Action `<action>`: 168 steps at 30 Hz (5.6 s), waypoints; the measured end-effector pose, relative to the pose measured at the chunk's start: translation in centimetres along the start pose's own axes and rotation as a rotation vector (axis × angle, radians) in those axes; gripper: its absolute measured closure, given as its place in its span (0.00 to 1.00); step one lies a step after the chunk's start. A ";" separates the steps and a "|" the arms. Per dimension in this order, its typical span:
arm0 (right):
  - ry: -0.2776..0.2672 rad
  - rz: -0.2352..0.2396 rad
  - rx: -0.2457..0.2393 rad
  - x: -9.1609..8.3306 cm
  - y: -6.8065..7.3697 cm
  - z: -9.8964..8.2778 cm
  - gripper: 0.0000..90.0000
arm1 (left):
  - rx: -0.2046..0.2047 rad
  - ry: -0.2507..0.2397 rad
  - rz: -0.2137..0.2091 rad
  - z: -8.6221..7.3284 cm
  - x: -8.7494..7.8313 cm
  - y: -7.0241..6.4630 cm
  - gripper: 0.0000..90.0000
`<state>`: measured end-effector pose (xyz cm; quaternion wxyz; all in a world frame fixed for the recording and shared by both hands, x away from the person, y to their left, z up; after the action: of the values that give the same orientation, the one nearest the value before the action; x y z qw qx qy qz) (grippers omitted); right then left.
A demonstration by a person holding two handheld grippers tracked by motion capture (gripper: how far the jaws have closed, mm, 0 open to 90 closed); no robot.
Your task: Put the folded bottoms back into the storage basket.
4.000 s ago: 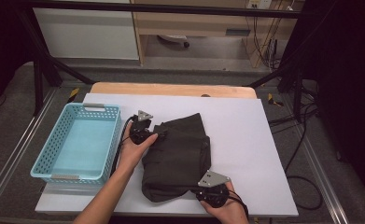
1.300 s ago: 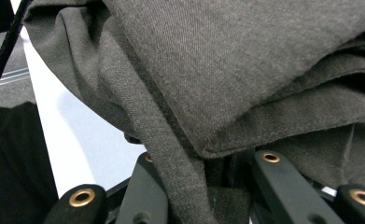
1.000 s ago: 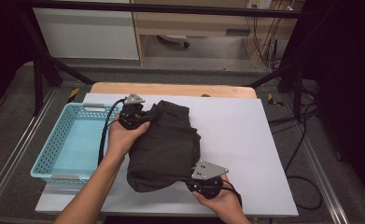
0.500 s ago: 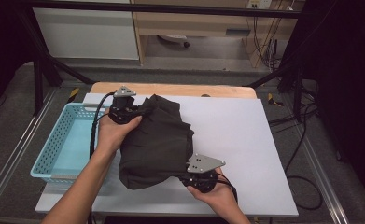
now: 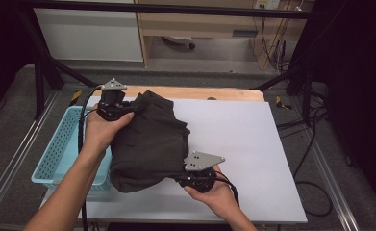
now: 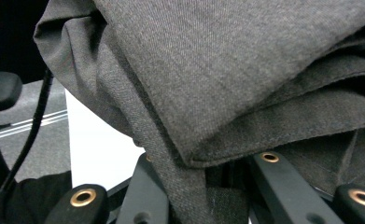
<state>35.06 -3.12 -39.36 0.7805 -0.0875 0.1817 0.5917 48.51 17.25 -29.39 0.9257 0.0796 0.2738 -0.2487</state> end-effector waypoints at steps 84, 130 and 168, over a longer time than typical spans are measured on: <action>0.053 0.157 0.006 11.2 1.1 8.1 0.85 | -0.132 0.014 0.063 -3.4 -6.0 12.9 0.80; 0.064 0.187 -0.010 14.7 2.5 8.6 0.85 | -0.178 0.033 0.077 -6.8 -6.5 15.7 0.80; 0.036 0.155 -0.008 17.4 3.0 8.3 0.85 | -0.129 0.077 0.087 -6.9 -5.8 16.7 0.80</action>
<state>37.73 16.19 -38.26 0.7285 -0.0870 0.1995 0.6496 49.52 35.97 -31.79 0.9276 0.0409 0.3210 -0.1869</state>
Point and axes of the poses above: each handheld gripper's, and its own axes: x roughly forward along the jaws, z roughly out of its top, y roughly to its left, the point moved 5 cm from there along x, roughly forward along the jaws, and after that the axes turned 10 degrees about z, right-handed, at the moved point
